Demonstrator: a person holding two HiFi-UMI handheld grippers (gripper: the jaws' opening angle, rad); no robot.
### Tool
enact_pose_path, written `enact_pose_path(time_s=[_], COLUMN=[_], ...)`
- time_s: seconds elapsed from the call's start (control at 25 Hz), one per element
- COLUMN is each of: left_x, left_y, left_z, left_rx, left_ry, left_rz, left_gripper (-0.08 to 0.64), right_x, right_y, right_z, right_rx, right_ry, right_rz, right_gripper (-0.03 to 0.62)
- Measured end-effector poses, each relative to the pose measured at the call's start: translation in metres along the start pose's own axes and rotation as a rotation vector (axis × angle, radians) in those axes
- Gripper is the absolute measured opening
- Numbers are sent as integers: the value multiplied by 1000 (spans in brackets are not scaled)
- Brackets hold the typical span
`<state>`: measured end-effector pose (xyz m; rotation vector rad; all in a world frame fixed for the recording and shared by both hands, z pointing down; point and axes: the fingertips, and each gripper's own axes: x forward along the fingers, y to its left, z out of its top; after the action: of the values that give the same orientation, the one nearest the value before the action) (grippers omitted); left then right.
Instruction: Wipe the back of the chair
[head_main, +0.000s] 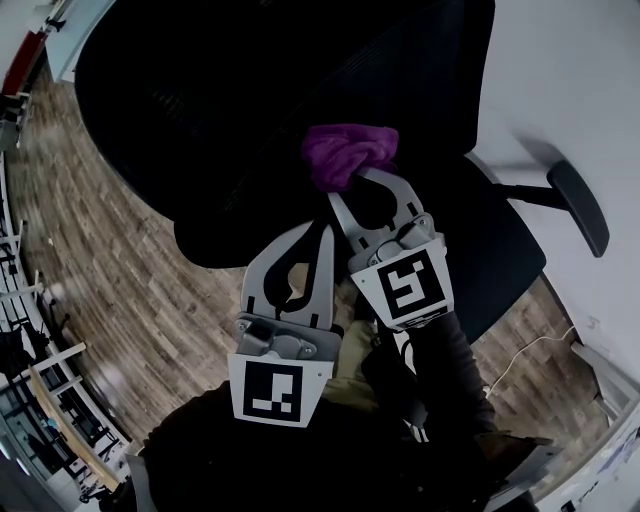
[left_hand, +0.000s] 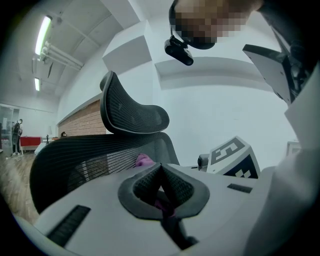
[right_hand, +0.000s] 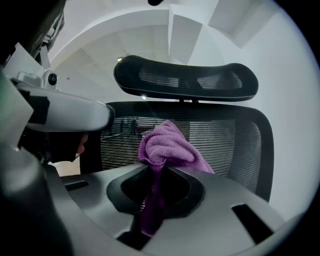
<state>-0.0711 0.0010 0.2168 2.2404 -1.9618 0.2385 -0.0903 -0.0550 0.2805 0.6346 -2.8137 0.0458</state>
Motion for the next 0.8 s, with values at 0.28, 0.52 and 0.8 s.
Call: enact_pose_path(time_s=[0.28, 0.52, 0.8], left_x=[12, 26, 39], left_y=[-1, -6, -12], left_z=[-1, 1, 0], left_rx=[9, 13, 15], left_ry=[19, 22, 38], left_rz=[-41, -82, -131], left_gripper=[9, 9, 9], right_x=[1, -1, -3], right_y=[-23, -46, -79], right_z=[2, 4, 4], right_rx=[9, -5, 28], right_ry=[-4, -10, -5], right_rz=[-50, -93, -165], right_gripper=[46, 46, 46])
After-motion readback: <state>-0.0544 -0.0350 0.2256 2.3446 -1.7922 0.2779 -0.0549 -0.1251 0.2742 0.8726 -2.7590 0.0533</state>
